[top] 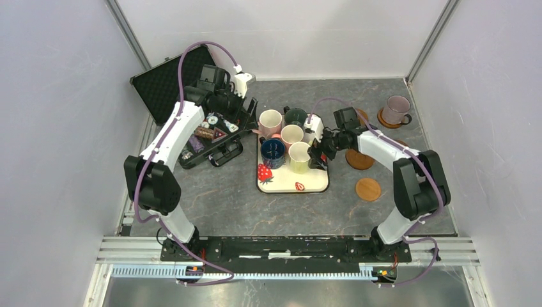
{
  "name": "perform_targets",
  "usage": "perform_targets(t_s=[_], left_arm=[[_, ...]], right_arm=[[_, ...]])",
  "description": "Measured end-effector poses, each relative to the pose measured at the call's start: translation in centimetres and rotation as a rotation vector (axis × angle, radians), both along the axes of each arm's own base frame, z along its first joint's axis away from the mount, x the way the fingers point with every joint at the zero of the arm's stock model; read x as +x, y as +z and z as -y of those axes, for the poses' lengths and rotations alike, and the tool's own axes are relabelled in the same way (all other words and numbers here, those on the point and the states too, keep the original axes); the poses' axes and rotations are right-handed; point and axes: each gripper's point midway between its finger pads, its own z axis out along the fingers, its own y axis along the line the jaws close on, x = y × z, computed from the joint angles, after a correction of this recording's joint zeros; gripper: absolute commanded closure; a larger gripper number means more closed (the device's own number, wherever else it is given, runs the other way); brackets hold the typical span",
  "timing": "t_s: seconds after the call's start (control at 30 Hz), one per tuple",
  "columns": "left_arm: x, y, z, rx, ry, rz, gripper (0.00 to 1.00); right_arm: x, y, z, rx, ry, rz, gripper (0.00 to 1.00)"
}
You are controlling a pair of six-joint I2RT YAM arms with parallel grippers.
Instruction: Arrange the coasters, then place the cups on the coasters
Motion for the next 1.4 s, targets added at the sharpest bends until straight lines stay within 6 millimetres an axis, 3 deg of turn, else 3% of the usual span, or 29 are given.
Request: perform_targets(t_s=[0.17,0.33,0.43,0.73,1.07,1.3,1.4], left_arm=[[0.0,0.0,0.0,0.001,0.002,0.000,0.00],[0.0,0.0,0.0,0.002,0.001,0.001,0.00],[0.0,0.0,0.0,0.001,0.002,0.000,0.00],[0.1,-0.3,-0.3,0.013,0.011,-0.001,0.00],[-0.4,-1.4,-0.5,0.025,0.013,-0.027,0.00],[-0.4,-1.3,-0.5,0.024,0.013,-0.026,0.00],[-0.4,-1.3,-0.5,0.024,0.013,-0.026,0.00]], right_arm=[[0.1,0.6,0.8,-0.045,0.041,0.013,0.03],[3.1,3.0,1.5,-0.106,0.161,0.102,0.02],[3.8,3.5,1.7,-0.128,0.237,0.156,0.02],[2.7,2.3,-0.1,-0.154,0.453,0.179,0.06],[1.0,1.7,-1.0,-0.161,0.543,0.185,0.32],[-2.5,0.5,-0.4,-0.169,0.548,0.118,0.39],[-3.0,0.1,-0.6,-0.166,0.512,0.101,0.42]])
